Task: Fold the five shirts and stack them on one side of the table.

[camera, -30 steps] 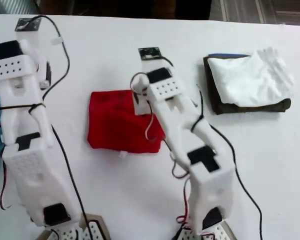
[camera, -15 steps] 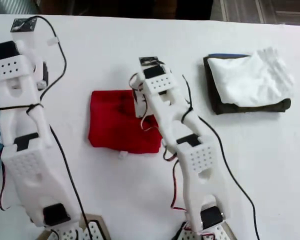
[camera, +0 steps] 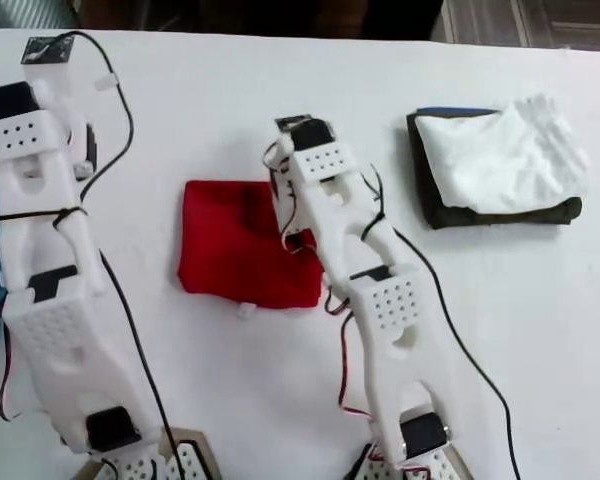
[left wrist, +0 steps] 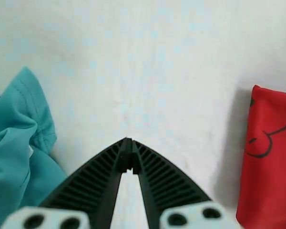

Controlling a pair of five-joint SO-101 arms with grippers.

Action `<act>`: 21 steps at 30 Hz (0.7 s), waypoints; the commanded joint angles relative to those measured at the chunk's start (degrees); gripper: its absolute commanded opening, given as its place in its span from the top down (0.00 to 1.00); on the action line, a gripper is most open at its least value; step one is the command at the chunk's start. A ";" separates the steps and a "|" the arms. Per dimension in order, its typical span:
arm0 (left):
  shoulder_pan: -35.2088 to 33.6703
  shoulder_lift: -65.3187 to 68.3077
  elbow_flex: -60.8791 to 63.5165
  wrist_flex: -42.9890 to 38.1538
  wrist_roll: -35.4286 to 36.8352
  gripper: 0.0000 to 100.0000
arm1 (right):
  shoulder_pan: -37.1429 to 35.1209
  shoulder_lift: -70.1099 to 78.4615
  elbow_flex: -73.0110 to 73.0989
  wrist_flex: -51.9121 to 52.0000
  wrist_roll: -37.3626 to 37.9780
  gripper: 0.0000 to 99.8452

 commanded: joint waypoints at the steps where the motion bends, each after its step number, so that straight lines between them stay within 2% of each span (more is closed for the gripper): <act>1: -1.41 -1.32 -2.68 0.53 -0.35 0.97 | 2.59 -2.68 0.00 1.63 2.02 0.98; 14: -2.11 -1.32 -2.68 0.53 -0.35 0.97 | 10.51 -33.10 -0.09 1.54 19.52 0.98; 21: -2.11 -1.32 -2.68 0.53 -0.35 0.97 | 16.75 -41.01 -0.18 1.10 27.25 0.98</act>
